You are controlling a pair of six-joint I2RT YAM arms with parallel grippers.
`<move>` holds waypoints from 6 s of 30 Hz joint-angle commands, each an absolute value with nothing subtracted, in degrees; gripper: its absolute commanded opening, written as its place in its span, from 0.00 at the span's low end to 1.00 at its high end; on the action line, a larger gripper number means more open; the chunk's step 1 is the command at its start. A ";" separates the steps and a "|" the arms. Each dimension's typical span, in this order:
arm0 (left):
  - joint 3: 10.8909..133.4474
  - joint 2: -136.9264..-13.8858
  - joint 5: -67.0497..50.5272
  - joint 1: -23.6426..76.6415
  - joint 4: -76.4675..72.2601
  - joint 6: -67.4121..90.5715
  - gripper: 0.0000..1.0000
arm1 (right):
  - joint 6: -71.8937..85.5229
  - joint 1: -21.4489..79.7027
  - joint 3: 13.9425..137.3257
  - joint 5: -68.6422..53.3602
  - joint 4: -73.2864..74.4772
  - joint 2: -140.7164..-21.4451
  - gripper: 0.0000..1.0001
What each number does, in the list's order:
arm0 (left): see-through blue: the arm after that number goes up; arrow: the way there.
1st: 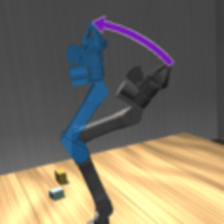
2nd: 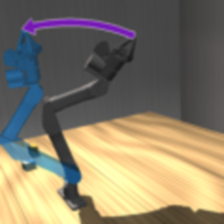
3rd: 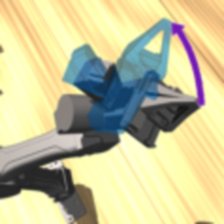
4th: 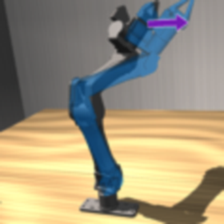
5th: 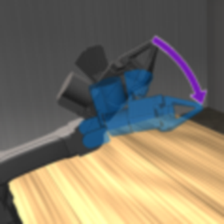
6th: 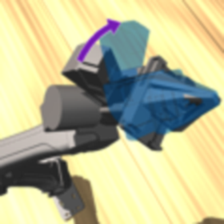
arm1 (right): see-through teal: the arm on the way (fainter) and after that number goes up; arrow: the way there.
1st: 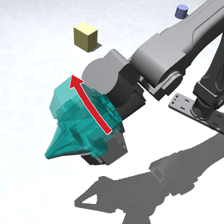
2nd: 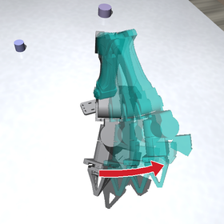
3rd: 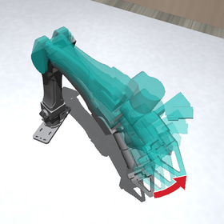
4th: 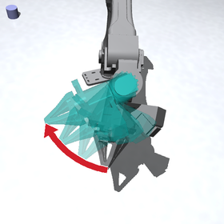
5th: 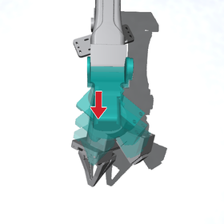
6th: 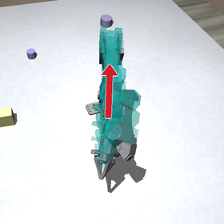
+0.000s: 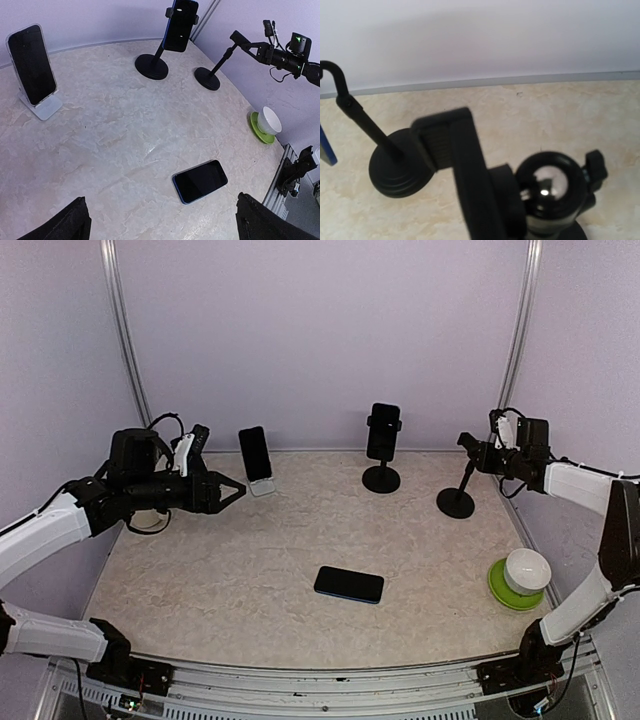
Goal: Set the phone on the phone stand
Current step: Move the phone stand to the center of the board, then pick up the phone at the center of the board.
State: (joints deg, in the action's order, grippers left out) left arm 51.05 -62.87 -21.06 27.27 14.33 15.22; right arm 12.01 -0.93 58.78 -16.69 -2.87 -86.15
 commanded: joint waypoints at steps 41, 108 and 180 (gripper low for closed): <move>48.29 -65.21 -20.37 29.76 9.09 16.04 0.99 | -6.95 29.42 60.47 -26.45 -4.16 -86.98 0.29; 38.84 -46.62 9.39 29.34 6.62 27.75 0.99 | -8.19 50.63 58.30 -8.37 27.12 -94.88 1.00; 39.16 -57.39 -9.66 28.89 1.85 27.44 0.99 | -17.32 55.03 59.87 -4.56 20.96 -96.06 0.46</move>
